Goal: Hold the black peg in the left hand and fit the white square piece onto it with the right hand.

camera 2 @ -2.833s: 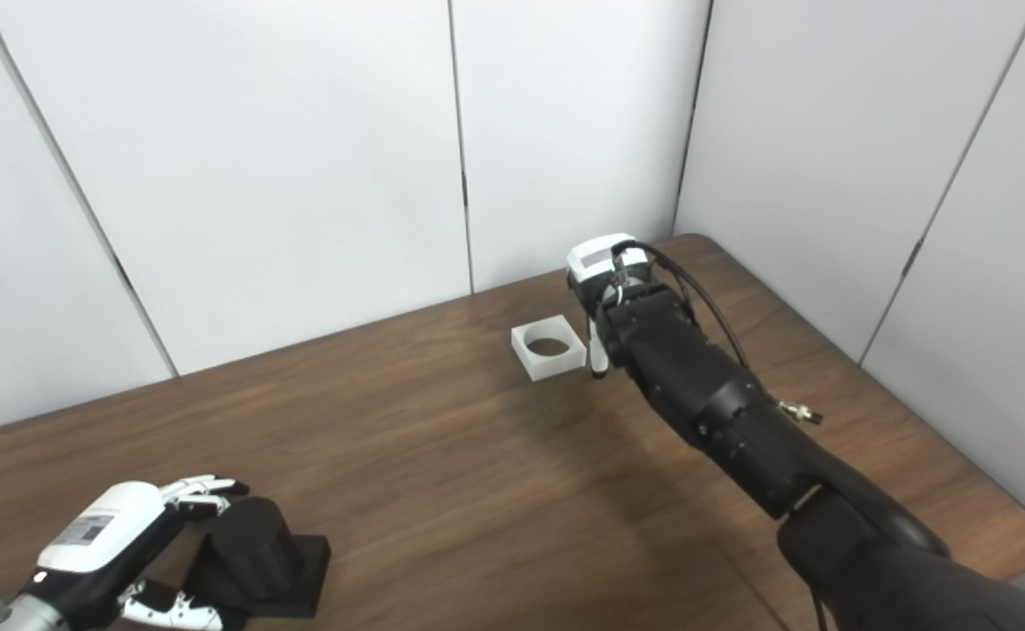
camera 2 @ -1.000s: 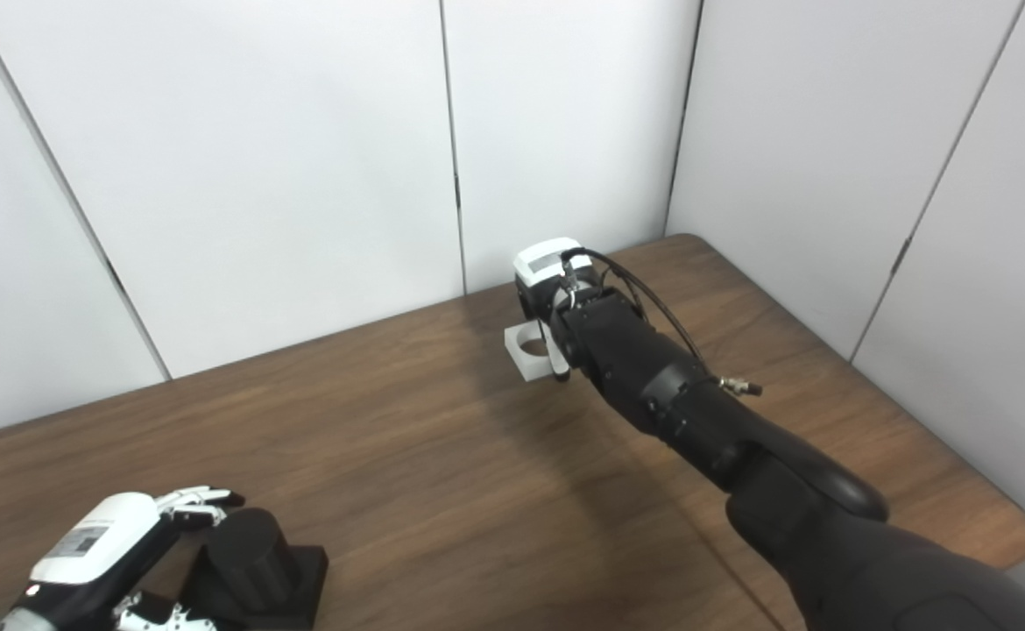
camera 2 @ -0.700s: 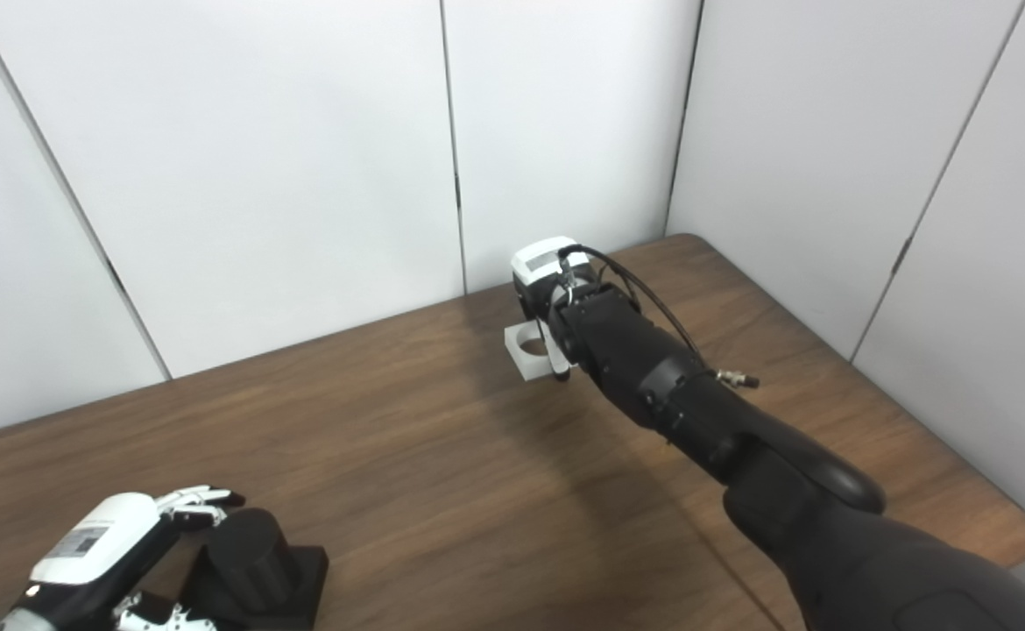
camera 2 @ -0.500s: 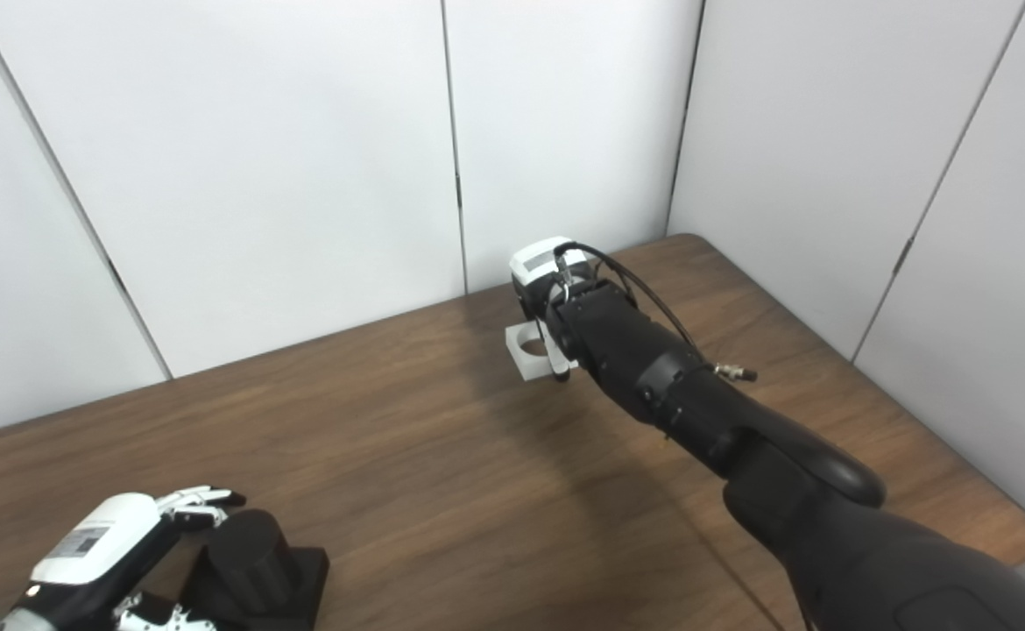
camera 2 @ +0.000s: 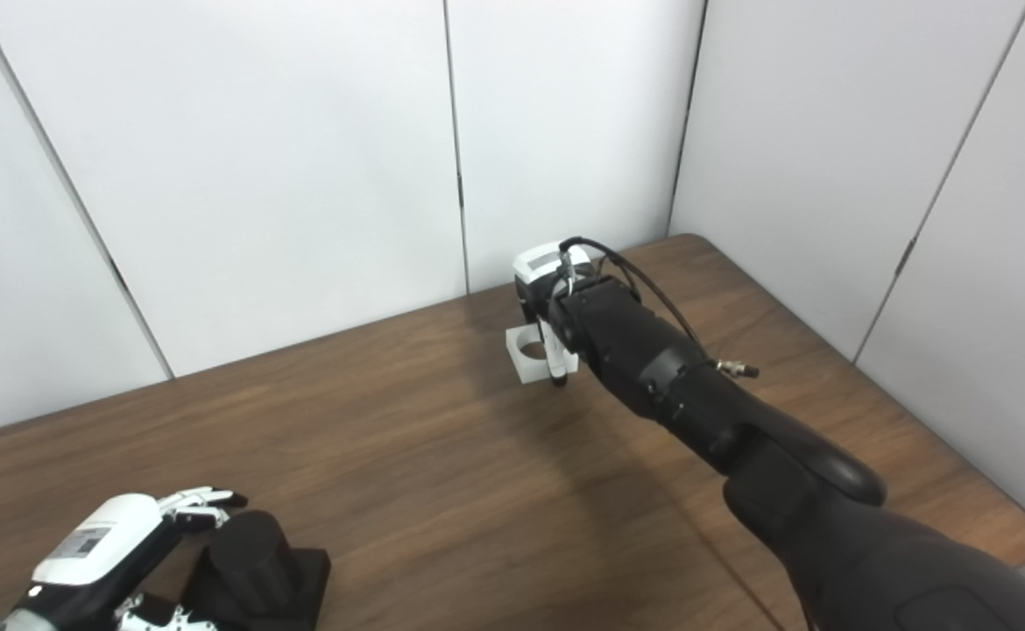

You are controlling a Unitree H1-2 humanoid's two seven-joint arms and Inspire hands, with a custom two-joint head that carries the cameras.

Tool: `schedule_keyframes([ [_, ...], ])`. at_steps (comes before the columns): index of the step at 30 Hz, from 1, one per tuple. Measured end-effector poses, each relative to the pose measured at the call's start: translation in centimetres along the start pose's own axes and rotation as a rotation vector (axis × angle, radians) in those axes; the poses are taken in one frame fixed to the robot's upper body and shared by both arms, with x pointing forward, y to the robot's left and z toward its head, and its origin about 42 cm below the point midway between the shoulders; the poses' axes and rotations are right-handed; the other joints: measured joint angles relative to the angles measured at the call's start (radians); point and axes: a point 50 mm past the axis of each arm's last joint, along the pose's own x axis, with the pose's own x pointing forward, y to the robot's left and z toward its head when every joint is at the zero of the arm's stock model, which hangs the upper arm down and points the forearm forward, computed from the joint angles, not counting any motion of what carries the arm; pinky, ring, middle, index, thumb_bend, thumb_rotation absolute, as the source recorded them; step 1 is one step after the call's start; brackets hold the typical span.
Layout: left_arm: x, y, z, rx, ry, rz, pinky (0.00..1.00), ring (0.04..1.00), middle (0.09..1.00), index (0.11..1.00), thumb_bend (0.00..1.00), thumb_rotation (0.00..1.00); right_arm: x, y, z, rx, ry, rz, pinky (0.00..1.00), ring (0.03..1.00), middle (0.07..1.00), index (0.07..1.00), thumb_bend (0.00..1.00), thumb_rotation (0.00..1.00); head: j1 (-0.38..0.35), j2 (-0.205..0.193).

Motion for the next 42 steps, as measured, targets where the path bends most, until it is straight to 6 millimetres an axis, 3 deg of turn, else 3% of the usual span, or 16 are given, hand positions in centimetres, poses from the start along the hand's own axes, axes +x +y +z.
schedule_keyframes([
  [17, 0.0, 0.0, 0.0, 0.0, 0.001, -0.002, 0.82, 0.9, 0.864, 0.492, 0.52, 0.05, -1.3, 1.1, -1.1, 0.117, -0.091, -0.084, 0.69, 0.794, 0.765, 0.48, 0.52, 0.13, 0.038, 0.02],
  [23, 0.1, 0.0, 0.0, -0.003, 0.008, -0.003, 0.83, 0.908, 0.871, 0.492, 0.52, 0.05, -2.2, 1.4, -0.6, 0.14, -0.17, -0.106, 0.69, 0.793, 0.762, 0.48, 0.52, 0.13, 0.063, 0.029],
  [29, 0.4, -0.1, 0.3, -0.003, -0.001, -0.002, 0.83, 0.909, 0.872, 0.492, 0.52, 0.06, -3.7, 1.4, 0.1, 0.161, -0.24, -0.137, 0.69, 0.787, 0.754, 0.482, 0.52, 0.13, 0.133, 0.044],
  [42, 1.3, -0.5, 1.2, -0.01, -0.007, -0.005, 0.89, 0.939, 0.898, 0.494, 0.52, 0.06, -6.9, -1.2, 0.2, 0.154, -0.374, -0.252, 0.68, 0.771, 0.752, 0.482, 0.52, 0.13, 0.272, 0.08],
])
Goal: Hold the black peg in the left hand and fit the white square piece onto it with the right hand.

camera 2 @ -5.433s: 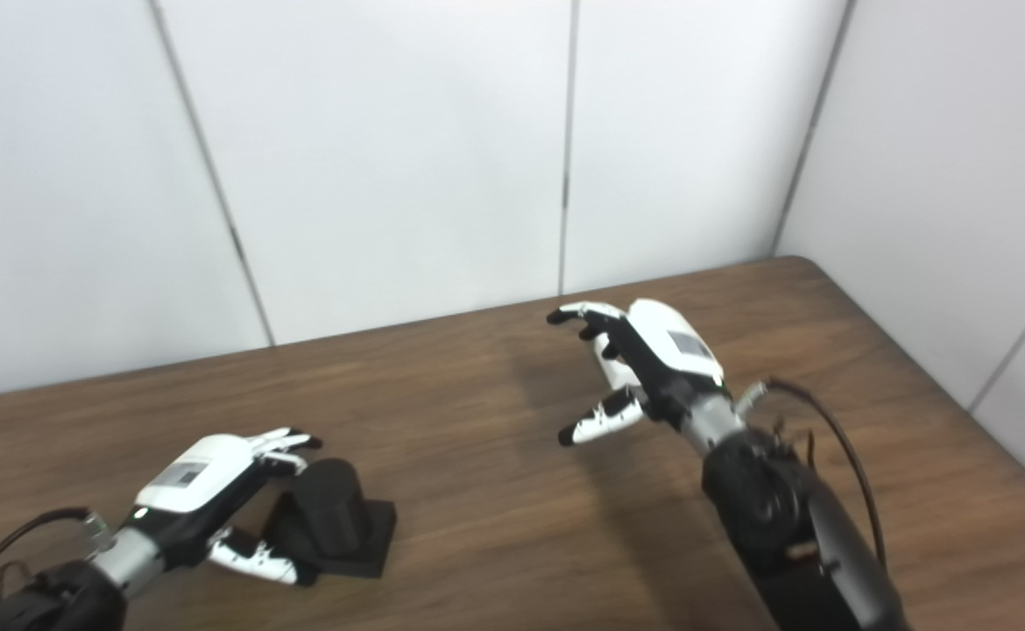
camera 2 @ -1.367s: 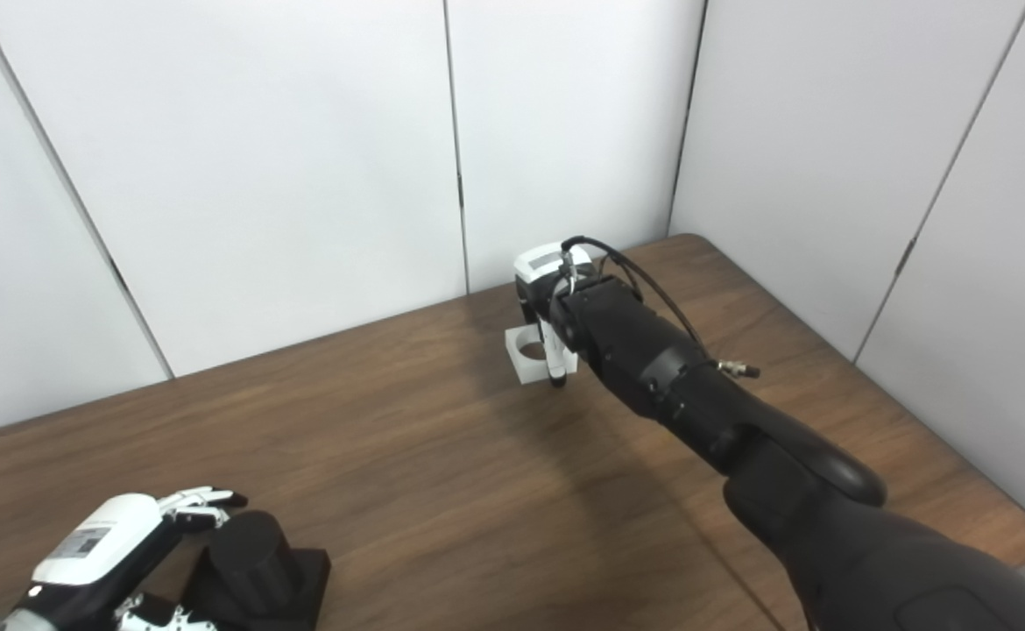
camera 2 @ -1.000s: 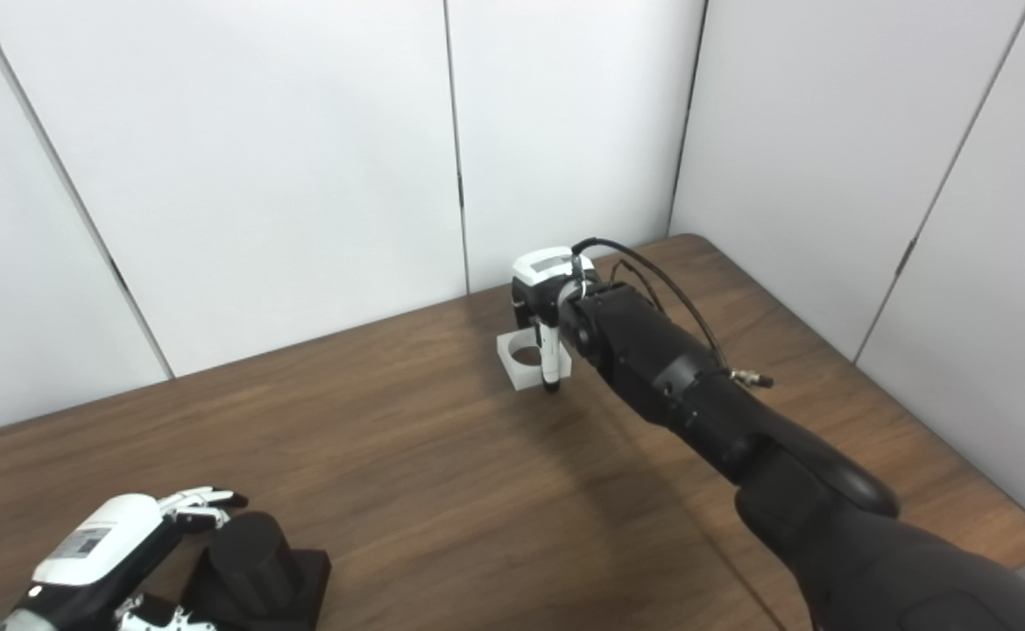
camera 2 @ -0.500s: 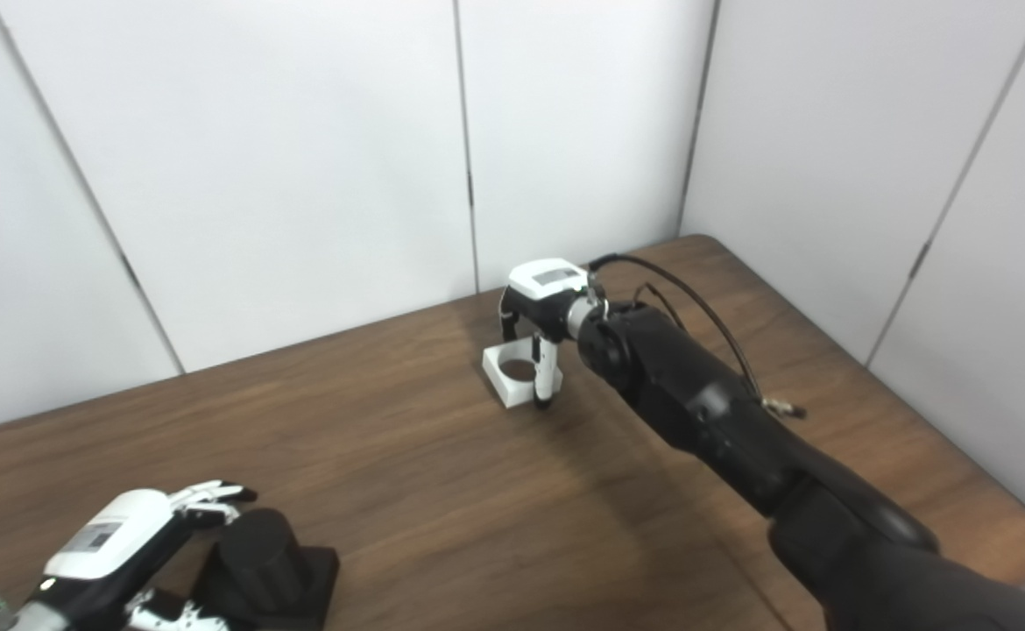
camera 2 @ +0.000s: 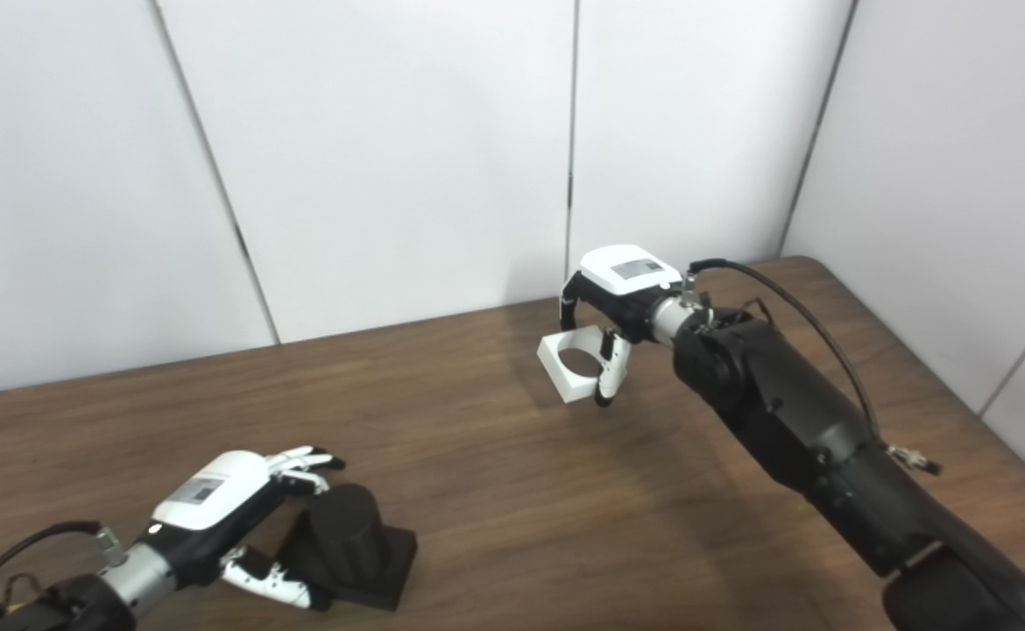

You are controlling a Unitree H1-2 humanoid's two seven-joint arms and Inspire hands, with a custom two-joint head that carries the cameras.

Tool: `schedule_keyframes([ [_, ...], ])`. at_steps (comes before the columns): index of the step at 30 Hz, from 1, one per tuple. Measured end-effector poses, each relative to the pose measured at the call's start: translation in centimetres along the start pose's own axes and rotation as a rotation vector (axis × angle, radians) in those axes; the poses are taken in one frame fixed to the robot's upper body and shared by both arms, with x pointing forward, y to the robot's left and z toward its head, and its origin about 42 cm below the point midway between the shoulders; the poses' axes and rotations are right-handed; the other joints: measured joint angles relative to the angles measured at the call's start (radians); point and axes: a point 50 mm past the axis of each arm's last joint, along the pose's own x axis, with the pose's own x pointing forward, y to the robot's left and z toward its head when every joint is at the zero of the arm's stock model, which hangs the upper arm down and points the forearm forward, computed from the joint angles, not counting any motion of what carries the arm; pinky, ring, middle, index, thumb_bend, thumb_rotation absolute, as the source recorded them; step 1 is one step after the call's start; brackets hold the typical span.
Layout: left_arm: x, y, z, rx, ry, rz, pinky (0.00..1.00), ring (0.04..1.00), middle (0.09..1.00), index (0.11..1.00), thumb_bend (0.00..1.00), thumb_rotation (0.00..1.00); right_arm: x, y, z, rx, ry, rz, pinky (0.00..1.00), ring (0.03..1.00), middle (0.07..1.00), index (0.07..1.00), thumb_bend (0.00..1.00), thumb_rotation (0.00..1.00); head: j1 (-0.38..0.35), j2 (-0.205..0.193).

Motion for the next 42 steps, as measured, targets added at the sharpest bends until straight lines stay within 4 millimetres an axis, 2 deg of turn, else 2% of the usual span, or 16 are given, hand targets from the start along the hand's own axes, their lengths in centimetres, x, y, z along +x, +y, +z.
schedule_keyframes([
  [15, 1.4, -0.5, 1.4, -0.011, -0.007, 0.005, 0.91, 0.947, 0.9, 0.493, 0.52, 0.06, -1.8, -3.2, 4.1, -0.01, -0.217, -0.061, 0.63, 0.745, 0.743, 0.481, 0.52, 0.13, 0.141, 0.035],
  [28, 3.1, -0.7, 2.5, -0.022, -0.017, 0.003, 0.91, 0.957, 0.916, 0.494, 0.52, 0.07, -2.1, -3.1, 5.7, 0.017, -0.314, -0.059, 0.62, 0.733, 0.742, 0.48, 0.52, 0.14, 0.262, 0.054],
  [42, 3.4, -0.7, 2.8, -0.022, -0.015, 0.0, 0.92, 0.962, 0.919, 0.494, 0.52, 0.07, -2.6, -2.4, 7.4, 0.031, -0.376, -0.038, 0.63, 0.741, 0.745, 0.48, 0.52, 0.13, 0.25, 0.06],
])
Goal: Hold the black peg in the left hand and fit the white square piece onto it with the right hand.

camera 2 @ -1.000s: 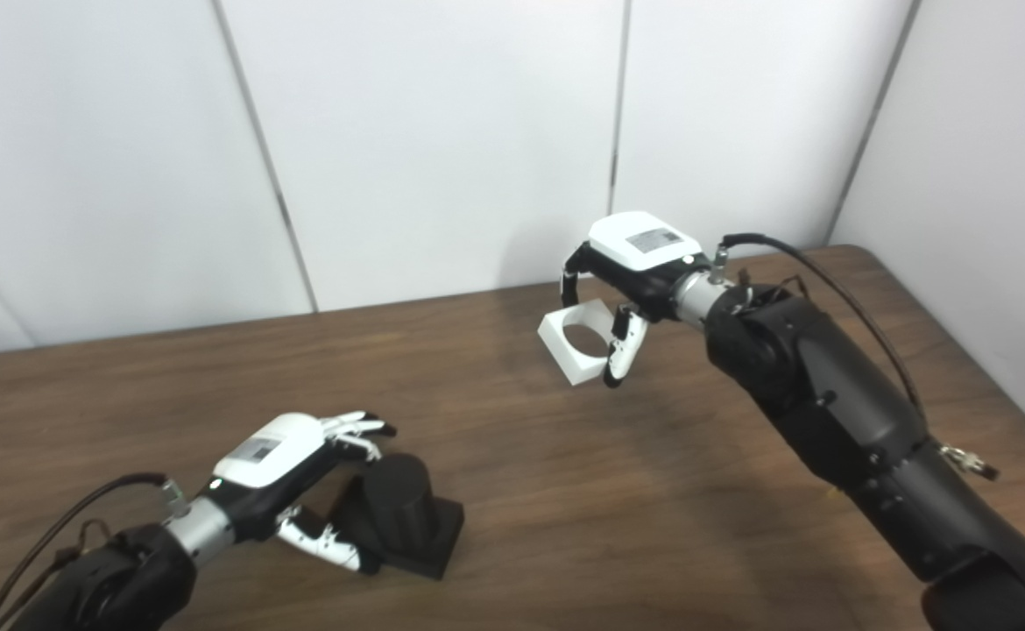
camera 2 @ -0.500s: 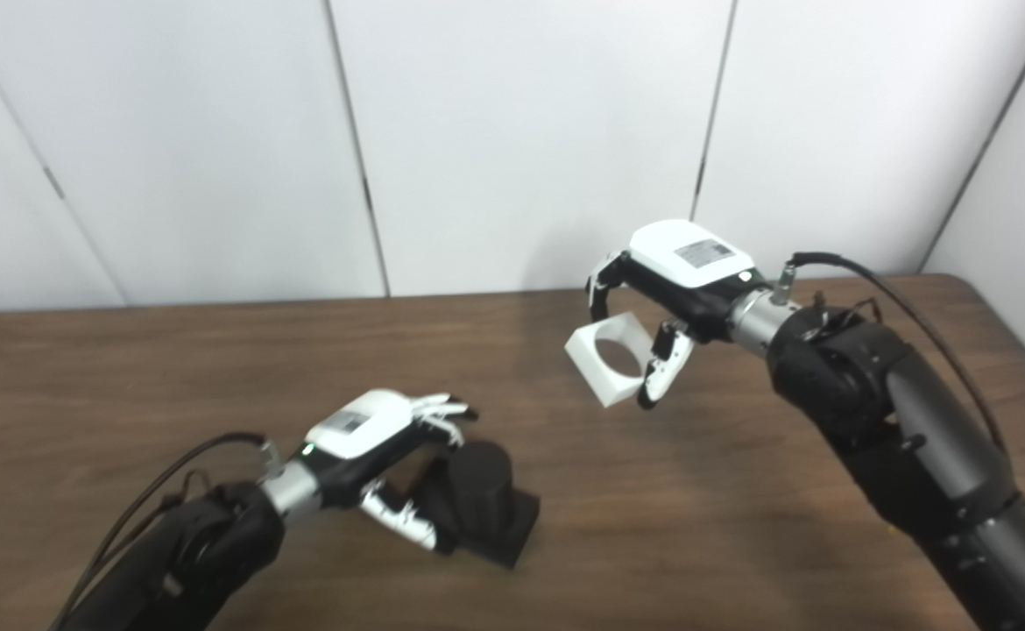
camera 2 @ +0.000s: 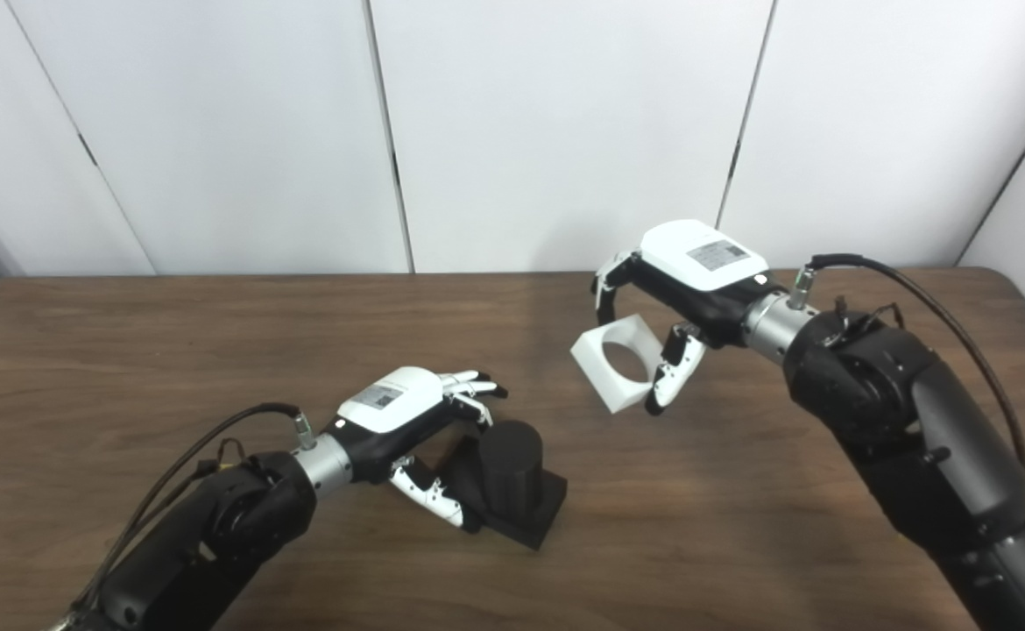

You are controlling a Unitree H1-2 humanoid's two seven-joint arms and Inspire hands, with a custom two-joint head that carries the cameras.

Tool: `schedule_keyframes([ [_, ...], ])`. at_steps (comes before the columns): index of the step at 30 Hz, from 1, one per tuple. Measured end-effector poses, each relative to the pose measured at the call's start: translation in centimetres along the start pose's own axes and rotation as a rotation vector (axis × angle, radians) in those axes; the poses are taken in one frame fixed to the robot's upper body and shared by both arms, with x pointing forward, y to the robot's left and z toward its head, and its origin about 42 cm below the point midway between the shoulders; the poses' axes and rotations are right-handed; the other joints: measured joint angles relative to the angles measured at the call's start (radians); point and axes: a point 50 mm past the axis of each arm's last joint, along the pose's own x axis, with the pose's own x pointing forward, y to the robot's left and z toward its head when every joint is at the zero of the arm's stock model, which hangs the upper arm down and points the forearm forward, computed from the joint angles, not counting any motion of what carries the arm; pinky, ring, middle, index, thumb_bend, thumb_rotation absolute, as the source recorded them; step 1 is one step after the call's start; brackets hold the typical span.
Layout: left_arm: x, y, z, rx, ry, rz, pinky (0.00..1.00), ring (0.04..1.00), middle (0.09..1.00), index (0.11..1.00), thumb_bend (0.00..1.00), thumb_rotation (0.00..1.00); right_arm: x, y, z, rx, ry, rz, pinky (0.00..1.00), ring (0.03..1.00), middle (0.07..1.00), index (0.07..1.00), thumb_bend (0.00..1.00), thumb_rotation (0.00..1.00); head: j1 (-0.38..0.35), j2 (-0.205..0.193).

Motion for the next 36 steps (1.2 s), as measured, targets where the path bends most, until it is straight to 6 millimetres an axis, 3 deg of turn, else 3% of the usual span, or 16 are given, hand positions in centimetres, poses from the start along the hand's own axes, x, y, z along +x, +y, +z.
schedule_keyframes([
  [11, 0.1, 0.0, 0.1, -0.002, 0.001, 0.0, 0.93, 0.969, 0.922, 0.494, 0.52, 0.07, 0.0, -0.6, 3.1, -0.021, -0.111, 0.007, 0.63, 0.748, 0.759, 0.48, 0.51, 0.14, -0.002, 0.002],
  [36, 0.2, 0.0, 0.2, -0.002, 0.0, 0.001, 0.92, 0.963, 0.92, 0.494, 0.52, 0.07, 0.1, -1.1, 5.9, 0.058, -0.219, 0.016, 0.58, 0.714, 0.746, 0.478, 0.52, 0.14, -0.005, 0.009],
])
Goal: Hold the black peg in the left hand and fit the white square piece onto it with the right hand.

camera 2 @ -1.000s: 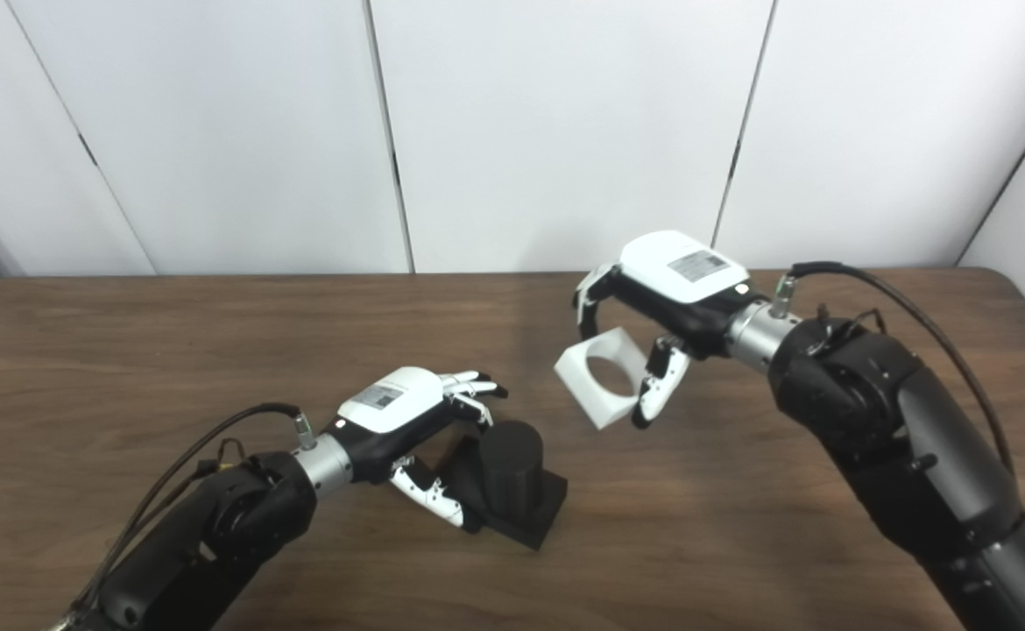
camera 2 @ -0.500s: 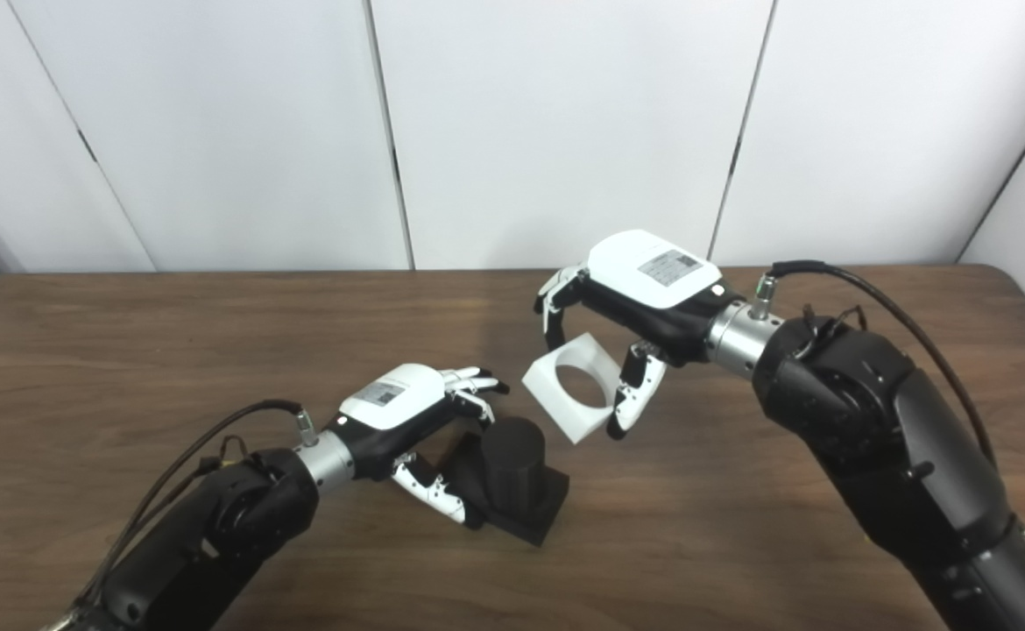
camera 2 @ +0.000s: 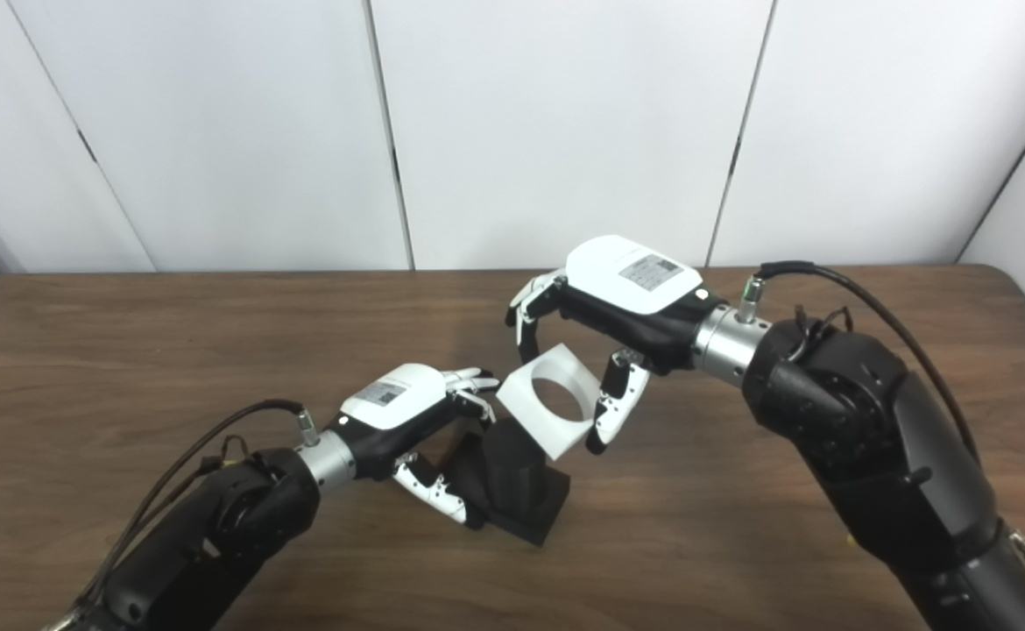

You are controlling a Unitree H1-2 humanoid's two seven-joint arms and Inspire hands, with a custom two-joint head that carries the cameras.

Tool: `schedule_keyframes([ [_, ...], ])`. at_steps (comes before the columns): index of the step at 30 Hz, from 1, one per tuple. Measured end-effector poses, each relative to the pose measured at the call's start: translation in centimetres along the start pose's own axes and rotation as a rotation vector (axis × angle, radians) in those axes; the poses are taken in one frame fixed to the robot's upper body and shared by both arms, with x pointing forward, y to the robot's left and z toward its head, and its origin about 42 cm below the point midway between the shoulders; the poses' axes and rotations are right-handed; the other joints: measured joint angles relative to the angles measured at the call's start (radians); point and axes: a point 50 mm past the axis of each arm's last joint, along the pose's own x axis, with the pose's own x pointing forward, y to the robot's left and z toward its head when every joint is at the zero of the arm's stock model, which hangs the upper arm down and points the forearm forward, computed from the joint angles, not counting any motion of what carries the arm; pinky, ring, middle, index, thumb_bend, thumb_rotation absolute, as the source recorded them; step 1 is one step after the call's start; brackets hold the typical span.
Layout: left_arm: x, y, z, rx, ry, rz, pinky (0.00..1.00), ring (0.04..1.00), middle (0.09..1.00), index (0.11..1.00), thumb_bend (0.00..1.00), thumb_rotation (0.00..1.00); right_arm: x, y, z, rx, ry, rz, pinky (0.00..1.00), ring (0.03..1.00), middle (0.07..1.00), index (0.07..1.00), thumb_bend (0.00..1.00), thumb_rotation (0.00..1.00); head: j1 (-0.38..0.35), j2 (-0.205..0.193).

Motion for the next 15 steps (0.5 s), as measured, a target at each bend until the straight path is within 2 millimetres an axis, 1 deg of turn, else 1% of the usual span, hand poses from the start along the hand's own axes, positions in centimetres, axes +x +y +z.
schedule_keyframes([
  [3, 0.02, 0.0, 0.02, 0.0, 0.0, 0.0, 0.92, 0.964, 0.92, 0.494, 0.52, 0.07, 0.32, 0.32, 0.35, 0.003, -0.011, 0.007, 0.57, 0.716, 0.747, 0.479, 0.52, 0.14, -0.002, 0.0],
  [8, 0.02, 0.0, 0.03, 0.0, 0.0, 0.001, 0.92, 0.964, 0.918, 0.494, 0.52, 0.07, 0.26, 0.58, 0.38, 0.006, -0.012, 0.012, 0.58, 0.719, 0.743, 0.478, 0.52, 0.14, 0.0, -0.002],
  [15, 0.04, 0.04, 0.08, -0.001, -0.001, 0.002, 0.93, 0.966, 0.919, 0.494, 0.52, 0.07, 0.54, 0.96, 0.69, 0.021, -0.02, 0.01, 0.61, 0.735, 0.75, 0.478, 0.52, 0.14, 0.0, 0.0],
])
